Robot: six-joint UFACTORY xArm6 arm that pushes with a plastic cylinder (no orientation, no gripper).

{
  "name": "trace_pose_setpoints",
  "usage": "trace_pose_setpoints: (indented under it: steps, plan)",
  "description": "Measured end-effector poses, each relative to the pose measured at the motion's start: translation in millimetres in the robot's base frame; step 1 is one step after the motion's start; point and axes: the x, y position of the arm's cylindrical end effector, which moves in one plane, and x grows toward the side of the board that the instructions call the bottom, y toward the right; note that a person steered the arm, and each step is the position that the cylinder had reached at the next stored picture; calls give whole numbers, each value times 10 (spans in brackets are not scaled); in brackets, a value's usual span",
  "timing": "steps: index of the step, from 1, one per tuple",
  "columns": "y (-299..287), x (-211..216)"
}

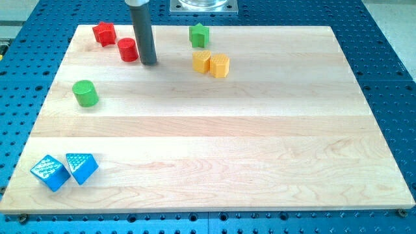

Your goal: Move the green star into the green circle

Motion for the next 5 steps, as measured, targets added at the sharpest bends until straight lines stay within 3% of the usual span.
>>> trace_pose_setpoints:
  steps: [2,4,5]
  plan:
    - [-380,-540]
    - [1213,-403]
    - [1741,-739]
